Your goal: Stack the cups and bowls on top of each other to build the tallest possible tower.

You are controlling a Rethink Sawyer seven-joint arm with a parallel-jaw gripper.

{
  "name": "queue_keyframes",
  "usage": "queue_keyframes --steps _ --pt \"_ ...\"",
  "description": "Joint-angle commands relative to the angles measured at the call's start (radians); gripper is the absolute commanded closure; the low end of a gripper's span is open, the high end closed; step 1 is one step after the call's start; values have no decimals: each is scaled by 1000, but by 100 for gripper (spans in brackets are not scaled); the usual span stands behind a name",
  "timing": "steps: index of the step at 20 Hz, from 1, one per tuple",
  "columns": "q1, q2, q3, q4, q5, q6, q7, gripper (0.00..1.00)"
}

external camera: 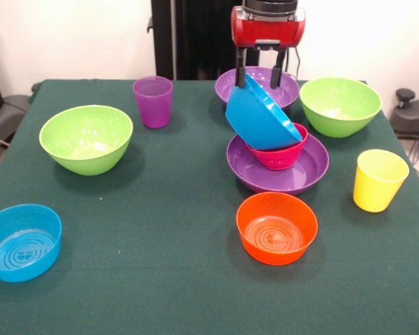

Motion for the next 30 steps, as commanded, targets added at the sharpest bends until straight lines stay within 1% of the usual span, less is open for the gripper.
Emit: queue_keyframes --steps 1,5,7,10,11,12,14,19,30 --pt "-20 52 62 -18 -10 -46 108 0" --pt "-49 96 80 -25 -24 -88 93 0" --pt "-46 100 75 -30 -39 -101 86 0" --pt "-49 100 77 -28 -38 -118 91 0" --pt "-50 100 78 -27 -38 -124 93 100" --pt "-43 100 70 -33 -36 -114 95 100" --pt "-45 100 79 -47 -41 -77 66 100" --pt "-48 97 84 -35 -31 -86 80 100" --pt "-16 65 64 -52 -18 -25 85 100"
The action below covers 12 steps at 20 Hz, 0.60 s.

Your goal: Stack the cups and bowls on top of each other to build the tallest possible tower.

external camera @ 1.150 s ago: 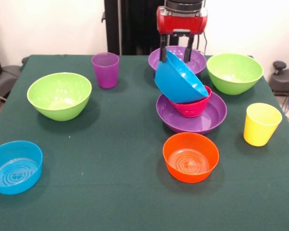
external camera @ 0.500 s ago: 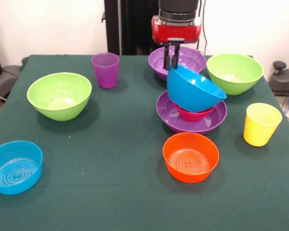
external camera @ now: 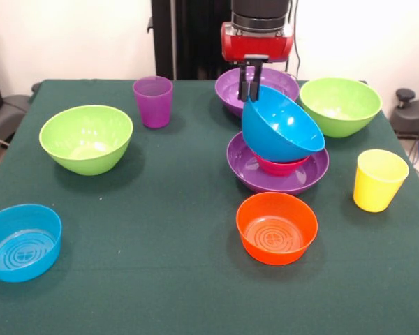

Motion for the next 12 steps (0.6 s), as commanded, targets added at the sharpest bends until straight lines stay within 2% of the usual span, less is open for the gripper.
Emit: queue_keyframes --steps 1,5,9,12 --pt "22 9 53 -48 -17 44 86 100" --pt "41 -13 42 -50 -5 67 98 100" --pt "79 -56 15 -90 9 160 103 100" --pt "85 -65 14 -95 11 175 105 100"
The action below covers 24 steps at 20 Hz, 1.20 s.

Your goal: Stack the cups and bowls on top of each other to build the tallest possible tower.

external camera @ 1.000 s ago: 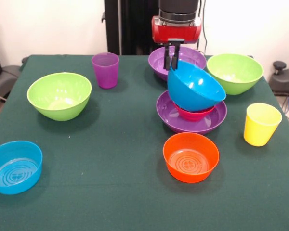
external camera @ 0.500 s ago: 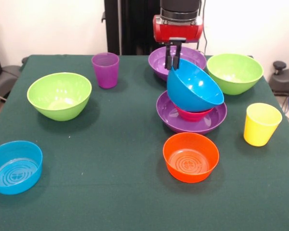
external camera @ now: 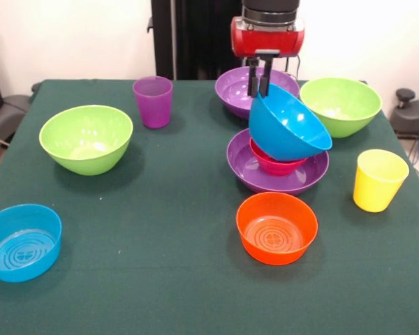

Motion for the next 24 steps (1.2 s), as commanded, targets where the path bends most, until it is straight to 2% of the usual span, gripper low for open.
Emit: queue_keyframes --steps 1,12,17,20,24 --pt "47 -40 19 -85 10 149 105 100" --pt "56 -61 13 -91 11 187 111 100" --pt "20 -29 41 -57 6 116 103 100" --pt "23 -23 39 -28 4 75 123 100" --pt "30 -28 36 -17 6 69 134 100"
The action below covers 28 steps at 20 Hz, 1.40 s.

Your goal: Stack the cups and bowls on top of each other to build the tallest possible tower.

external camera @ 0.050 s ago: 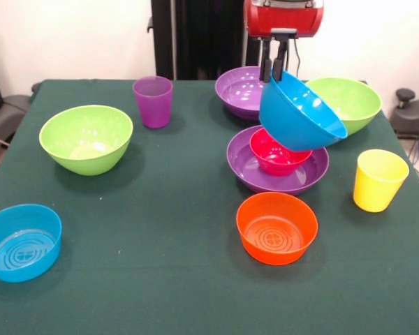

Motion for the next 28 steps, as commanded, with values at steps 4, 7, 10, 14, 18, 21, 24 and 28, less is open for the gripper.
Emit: queue_keyframes --steps 4,7,10,14,18,21,24,28 --pt "11 31 32 36 8 -19 148 100" --pt "17 28 29 40 9 -19 153 100" --pt "26 23 21 45 11 -18 163 100" --pt "31 21 19 53 12 -25 168 100" --pt "36 19 16 67 14 -39 179 100" --pt "50 16 8 77 16 -47 193 100" --pt "56 13 4 84 18 -52 198 100" --pt "50 18 9 103 20 -83 199 100"
